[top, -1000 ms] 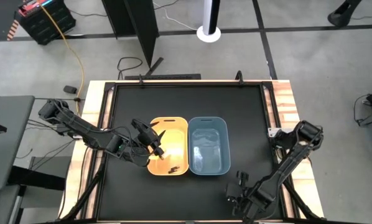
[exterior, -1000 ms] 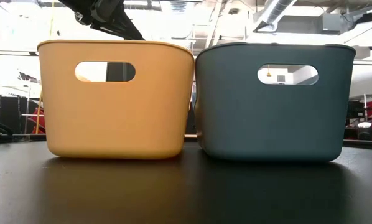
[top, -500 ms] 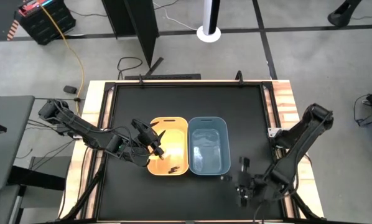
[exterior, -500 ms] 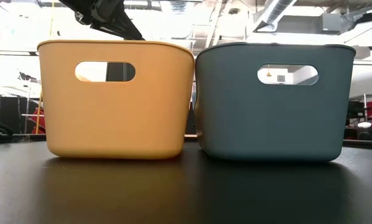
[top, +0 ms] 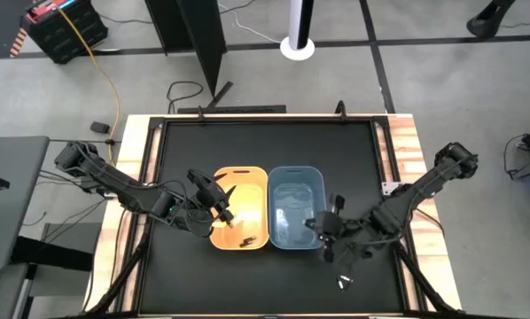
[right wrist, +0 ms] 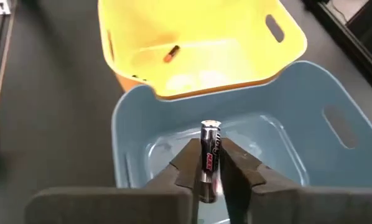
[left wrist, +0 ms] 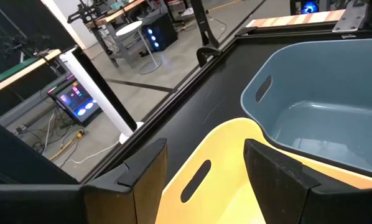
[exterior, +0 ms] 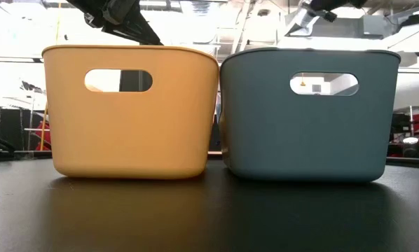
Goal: Sort batteries
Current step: Put the top silver battery into the blue bin
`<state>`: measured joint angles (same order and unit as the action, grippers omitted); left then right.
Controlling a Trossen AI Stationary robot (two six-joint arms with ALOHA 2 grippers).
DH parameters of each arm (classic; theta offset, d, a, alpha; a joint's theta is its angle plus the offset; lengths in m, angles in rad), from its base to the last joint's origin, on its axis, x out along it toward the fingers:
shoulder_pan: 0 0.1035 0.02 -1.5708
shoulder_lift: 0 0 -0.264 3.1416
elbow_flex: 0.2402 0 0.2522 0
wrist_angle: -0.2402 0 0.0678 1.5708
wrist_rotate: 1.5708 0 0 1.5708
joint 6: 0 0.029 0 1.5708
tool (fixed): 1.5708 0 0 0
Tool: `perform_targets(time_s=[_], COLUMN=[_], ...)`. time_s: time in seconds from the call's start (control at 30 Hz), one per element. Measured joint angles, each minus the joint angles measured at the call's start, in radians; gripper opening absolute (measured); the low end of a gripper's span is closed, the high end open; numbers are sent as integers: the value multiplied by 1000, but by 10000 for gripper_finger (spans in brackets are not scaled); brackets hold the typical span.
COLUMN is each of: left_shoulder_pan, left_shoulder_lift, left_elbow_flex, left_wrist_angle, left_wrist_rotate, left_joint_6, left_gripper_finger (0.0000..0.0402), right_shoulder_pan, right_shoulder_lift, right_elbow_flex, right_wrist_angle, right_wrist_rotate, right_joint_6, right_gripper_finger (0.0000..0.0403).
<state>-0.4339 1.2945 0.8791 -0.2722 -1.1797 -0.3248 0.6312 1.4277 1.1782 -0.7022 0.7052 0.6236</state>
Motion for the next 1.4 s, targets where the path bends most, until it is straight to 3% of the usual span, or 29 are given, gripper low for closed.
perform_targets(time_s=[0.27,0.4,0.57,0.8,1.03,1.4], left_shoulder_pan=[0,0,0,0,0,0], left_shoulder_lift=[0,0,0,0,0,0], left_elbow_flex=[0,0,0,0,0,0], left_wrist_angle=[0,0,0,2,2,2], left_wrist_rotate=[0,0,13,15,15,15], left_joint_6=[0,0,0,0,-2,-8], left_gripper_finger=[207,207,207,207,207,207], right_shoulder_pan=[-8,42,169,339,406,386], right_shoulder_lift=[-2,-9,-23,43,193,371], right_elbow_flex=[0,0,0,0,-1,-2], right_wrist_angle=[-11,-68,-241,-347,-319,-186], right_wrist_rotate=[-2,-2,-23,-192,-341,-455], right_joint_6=[-1,63,331,700,829,838], right_gripper_finger=[180,212,217,208,208,208])
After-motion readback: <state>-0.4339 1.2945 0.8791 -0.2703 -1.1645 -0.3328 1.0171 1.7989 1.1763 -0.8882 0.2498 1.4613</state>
